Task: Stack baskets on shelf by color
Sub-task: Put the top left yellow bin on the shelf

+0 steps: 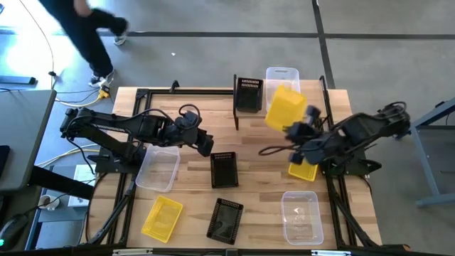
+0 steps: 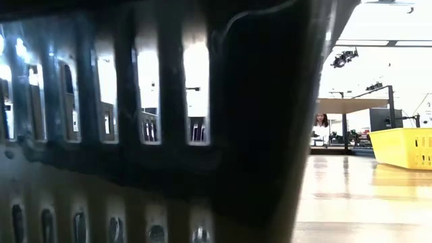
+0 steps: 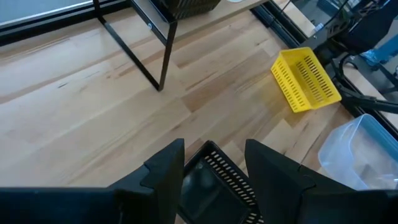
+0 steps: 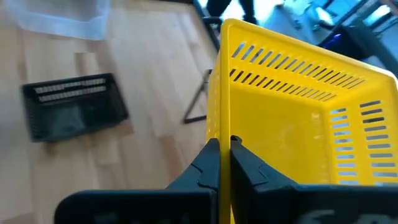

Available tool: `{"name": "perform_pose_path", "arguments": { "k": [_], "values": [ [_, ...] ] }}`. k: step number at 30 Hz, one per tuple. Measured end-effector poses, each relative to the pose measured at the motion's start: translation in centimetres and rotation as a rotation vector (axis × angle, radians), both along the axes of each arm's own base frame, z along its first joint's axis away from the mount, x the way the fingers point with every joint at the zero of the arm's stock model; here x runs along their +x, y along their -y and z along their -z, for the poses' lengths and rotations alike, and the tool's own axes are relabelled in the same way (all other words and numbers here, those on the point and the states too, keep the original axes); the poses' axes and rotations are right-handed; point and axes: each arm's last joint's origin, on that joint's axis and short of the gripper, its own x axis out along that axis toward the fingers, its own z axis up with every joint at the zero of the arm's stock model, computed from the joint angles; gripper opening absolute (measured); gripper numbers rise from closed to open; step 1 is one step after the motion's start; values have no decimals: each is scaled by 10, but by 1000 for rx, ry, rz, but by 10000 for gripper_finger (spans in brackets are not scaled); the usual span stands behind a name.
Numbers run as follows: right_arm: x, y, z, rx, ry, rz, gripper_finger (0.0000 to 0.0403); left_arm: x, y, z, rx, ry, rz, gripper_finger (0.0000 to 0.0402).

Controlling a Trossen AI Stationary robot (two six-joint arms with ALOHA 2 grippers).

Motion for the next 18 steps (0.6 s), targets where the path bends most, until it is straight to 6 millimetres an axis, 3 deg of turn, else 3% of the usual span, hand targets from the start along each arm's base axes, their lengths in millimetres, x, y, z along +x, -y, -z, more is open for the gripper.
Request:
{"name": "perform_pose_path", "arguments": {
  "k": [11, 18],
  "values": [
    [-71, 37, -20, -65, -29, -15, 0, 0, -4, 0, 8, -7, -4, 161],
    [-97, 48, -22, -132, -77, -87, 0, 0, -9, 0, 7, -7, -22, 161]
  ]
}}
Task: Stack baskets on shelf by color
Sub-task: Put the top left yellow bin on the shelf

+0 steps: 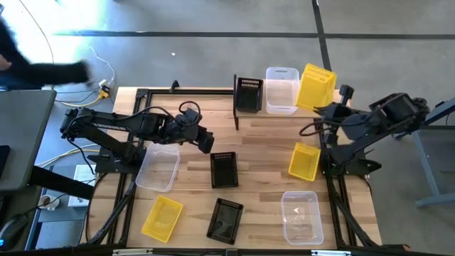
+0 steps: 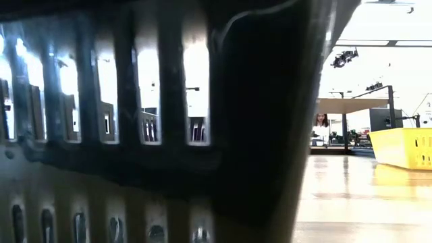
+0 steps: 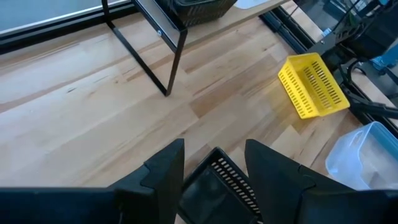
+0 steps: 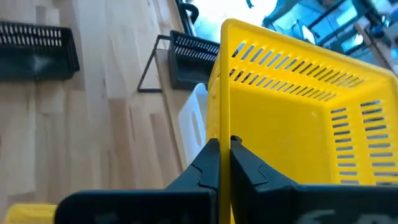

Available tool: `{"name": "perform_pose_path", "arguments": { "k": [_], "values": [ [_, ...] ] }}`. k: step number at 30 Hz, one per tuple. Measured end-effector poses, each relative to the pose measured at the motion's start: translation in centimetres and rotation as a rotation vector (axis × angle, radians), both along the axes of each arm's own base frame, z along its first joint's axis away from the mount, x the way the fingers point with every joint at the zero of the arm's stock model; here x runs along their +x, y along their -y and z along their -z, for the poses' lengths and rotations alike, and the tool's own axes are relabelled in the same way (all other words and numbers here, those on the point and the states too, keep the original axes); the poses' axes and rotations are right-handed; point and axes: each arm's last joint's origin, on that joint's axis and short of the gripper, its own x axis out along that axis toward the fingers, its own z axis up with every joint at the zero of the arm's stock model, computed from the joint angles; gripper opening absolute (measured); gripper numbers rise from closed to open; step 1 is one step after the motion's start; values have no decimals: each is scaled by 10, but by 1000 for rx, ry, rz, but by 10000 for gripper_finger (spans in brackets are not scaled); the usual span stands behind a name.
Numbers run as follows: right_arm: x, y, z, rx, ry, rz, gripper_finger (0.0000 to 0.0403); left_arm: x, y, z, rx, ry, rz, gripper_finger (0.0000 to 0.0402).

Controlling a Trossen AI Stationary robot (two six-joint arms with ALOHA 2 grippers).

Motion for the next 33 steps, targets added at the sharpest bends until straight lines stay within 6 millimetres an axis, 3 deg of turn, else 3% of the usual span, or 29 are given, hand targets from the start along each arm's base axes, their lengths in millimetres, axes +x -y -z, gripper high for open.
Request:
{"name": "perform_pose_path", "arguments": {
  "k": [6, 22, 33],
  "values": [
    [-13, 7, 10, -63, -55, -44, 5, 0, -4, 0, 0, 0, -13, 161],
    [-42, 21, 67, 31, -154, 24, 7, 0, -13, -1, -18, 16, -33, 161],
    [-33, 19, 88, -67, -343, -103, 7, 0, -13, 0, -19, 16, -32, 161]
  ]
}}
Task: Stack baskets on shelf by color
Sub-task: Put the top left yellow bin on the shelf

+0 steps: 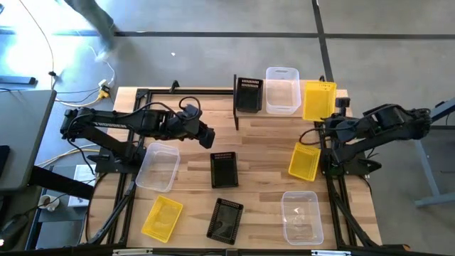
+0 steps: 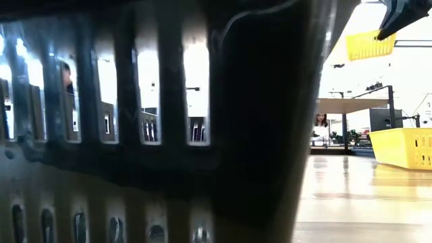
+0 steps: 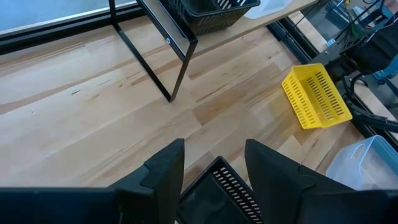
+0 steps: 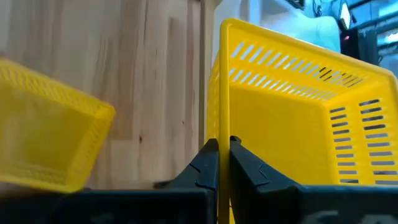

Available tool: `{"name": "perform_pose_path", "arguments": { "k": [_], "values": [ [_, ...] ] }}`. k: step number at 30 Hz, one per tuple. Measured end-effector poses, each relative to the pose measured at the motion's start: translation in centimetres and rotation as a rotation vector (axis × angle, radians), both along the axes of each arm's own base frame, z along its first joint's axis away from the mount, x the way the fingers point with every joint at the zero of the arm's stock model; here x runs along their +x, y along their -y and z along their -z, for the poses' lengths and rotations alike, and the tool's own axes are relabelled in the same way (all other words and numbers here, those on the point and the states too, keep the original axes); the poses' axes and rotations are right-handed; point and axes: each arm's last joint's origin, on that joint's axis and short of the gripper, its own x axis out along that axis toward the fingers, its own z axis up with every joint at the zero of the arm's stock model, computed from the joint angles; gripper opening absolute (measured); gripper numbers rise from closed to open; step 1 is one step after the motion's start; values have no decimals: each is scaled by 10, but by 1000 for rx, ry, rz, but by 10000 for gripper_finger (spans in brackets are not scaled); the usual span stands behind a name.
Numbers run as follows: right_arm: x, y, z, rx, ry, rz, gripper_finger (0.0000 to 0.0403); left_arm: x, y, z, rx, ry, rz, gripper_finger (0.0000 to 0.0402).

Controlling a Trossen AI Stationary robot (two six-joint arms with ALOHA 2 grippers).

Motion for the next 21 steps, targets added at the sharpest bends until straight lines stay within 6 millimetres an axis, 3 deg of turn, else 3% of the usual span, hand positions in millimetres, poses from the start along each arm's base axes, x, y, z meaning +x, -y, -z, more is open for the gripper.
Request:
{"name": "perform_pose_path", "arguments": {
  "k": [10, 21],
  "values": [
    [-2, 2, 23, -66, -70, -1, 4, 0, 0, 0, 1, 0, -1, 161],
    [-13, 7, 2, -86, 36, -9, 1, -1, -8, 0, 1, 5, -28, 161]
  ]
}}
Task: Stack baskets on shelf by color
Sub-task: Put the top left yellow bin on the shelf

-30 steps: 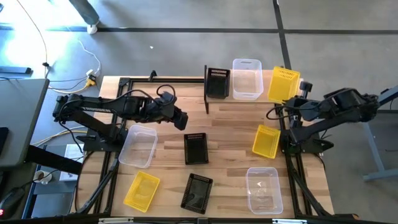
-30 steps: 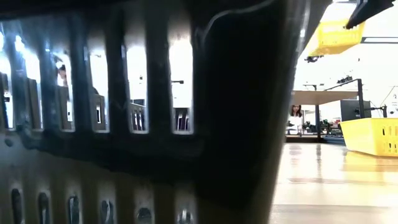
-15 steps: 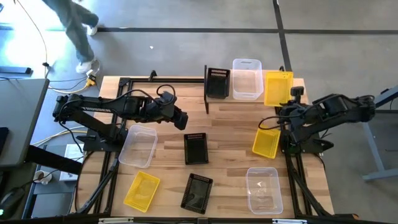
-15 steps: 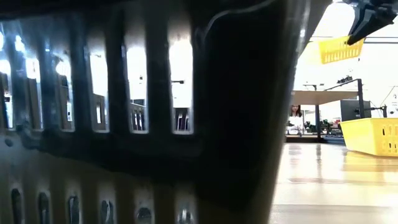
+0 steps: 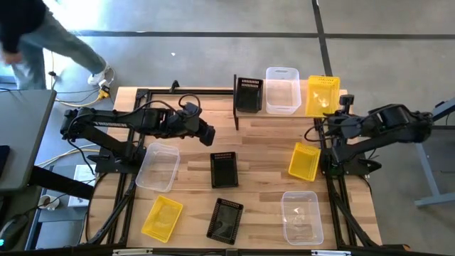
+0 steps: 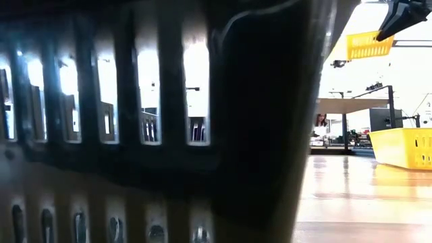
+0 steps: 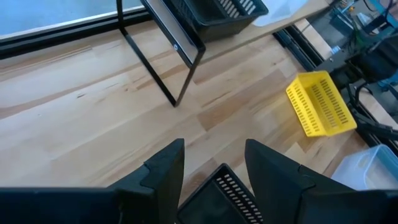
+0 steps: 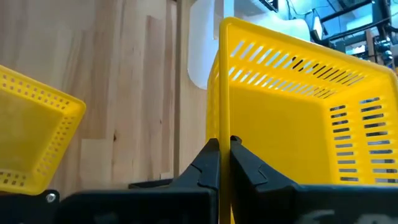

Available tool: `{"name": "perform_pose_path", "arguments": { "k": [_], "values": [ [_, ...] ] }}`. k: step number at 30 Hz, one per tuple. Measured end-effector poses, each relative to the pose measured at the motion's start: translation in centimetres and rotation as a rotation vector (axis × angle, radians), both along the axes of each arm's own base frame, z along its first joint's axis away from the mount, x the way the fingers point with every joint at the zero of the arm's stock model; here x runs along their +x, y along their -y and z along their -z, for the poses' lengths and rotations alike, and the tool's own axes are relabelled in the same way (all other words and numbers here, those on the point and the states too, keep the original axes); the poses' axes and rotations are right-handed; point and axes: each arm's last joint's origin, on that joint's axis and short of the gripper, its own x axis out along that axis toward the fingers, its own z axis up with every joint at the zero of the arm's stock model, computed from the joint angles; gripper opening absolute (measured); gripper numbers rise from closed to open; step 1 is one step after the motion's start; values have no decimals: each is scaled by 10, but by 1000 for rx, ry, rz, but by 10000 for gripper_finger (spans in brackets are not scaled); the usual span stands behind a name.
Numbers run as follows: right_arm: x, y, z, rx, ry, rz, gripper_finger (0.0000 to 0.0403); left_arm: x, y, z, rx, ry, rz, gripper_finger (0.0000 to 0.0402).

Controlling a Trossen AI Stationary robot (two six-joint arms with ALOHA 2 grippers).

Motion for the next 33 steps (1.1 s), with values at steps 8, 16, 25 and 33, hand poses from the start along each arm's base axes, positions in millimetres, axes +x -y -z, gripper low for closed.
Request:
{"name": "perform_pose_path", "arguments": {
  "k": [8, 16, 25, 33],
  "values": [
    [4, 1, -2, 10, -5, -37, 0, -1, -5, 0, 0, 1, -17, 161],
    [23, 4, -12, -44, 93, -19, 0, -1, -5, 0, 2, 1, -16, 161],
    [38, 13, -24, -82, 112, 94, 0, 4, -7, -5, 66, 27, 66, 161],
    [46, 24, -61, -132, 40, 160, 0, 6, -7, -6, 120, -5, 139, 161]
  ]
}}
